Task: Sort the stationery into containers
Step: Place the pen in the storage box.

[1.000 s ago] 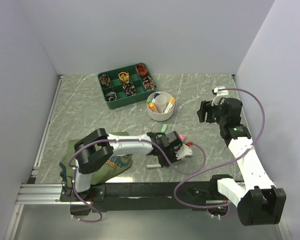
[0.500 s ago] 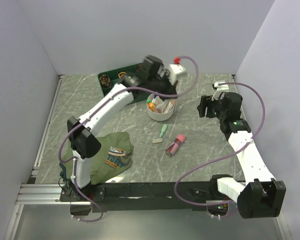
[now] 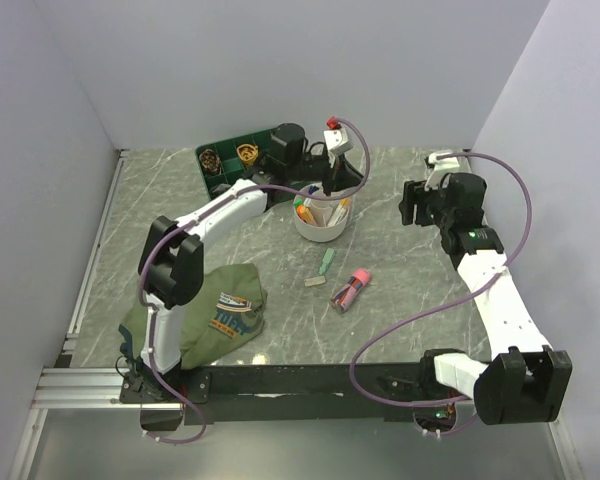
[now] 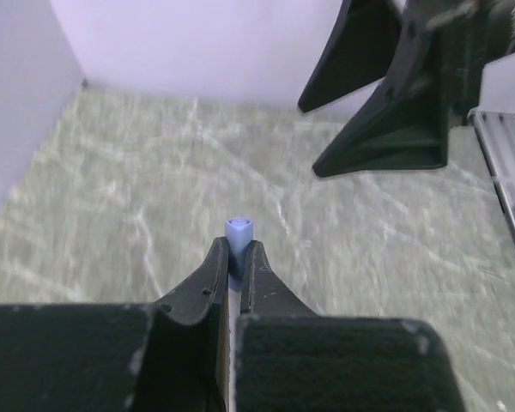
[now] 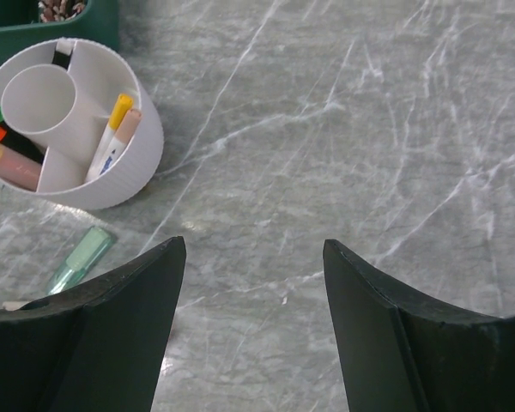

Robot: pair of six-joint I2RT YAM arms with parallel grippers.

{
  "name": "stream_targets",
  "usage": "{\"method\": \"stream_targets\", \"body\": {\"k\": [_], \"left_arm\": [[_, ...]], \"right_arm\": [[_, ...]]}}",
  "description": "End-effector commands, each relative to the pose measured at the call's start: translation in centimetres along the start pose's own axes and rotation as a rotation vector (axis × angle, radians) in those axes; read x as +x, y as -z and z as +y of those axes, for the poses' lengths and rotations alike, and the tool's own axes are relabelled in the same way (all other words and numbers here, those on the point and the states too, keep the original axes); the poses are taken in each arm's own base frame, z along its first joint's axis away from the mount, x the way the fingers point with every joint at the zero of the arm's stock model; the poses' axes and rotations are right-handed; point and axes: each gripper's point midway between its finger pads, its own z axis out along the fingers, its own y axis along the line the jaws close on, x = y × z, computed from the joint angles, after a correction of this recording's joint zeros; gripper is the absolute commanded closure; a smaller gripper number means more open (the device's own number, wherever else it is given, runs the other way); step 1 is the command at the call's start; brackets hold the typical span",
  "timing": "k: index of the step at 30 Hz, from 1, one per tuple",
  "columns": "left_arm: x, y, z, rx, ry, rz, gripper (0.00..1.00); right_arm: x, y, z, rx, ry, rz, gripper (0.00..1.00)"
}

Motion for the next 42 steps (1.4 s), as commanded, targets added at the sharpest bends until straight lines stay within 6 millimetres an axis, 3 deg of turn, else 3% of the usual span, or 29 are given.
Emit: {"method": "stream_targets", "body": {"k": [1, 13, 19, 24, 31, 38, 42], "left_arm": [[-3.6, -1.0, -1.0, 0.09, -0.051, -0.167, 0.99], [1.8, -2.3, -0.2, 0.149, -0.017, -0.151, 0.99], [4.6, -3.1, 1.4, 0.147, 0.007, -0.135, 0.99], [6.0, -2.7, 2.3, 0.137, 0.029, -0.13, 0.99], [8.4, -1.9, 2.1, 0.142, 0.061, -0.1, 0.94], [9.7, -0.8, 2.0, 0.118, 0.056, -0.045, 0.76], [8.6, -0.4, 2.3, 0.092, -0.003, -0.043, 0.62]], "right_arm": [[-2.0, 0.6, -1.1, 0.05, 0.036, -0.032, 0.27], [-0.2, 1.0, -1.5, 0.072, 0.039, 0.024, 0.27], [0.4, 0.5, -1.5, 0.07, 0.033, 0.046, 0.27], [1.0, -0.4, -1.6, 0.064, 0.029, 0.07, 0.27], [1.4, -1.5, -1.4, 0.047, 0.018, 0.088, 0.27], [1.2, -2.0, -1.3, 0.035, 0.01, 0.087, 0.27], [0.8, -1.9, -1.0, 0.025, 0.006, 0.077, 0.27]]}}
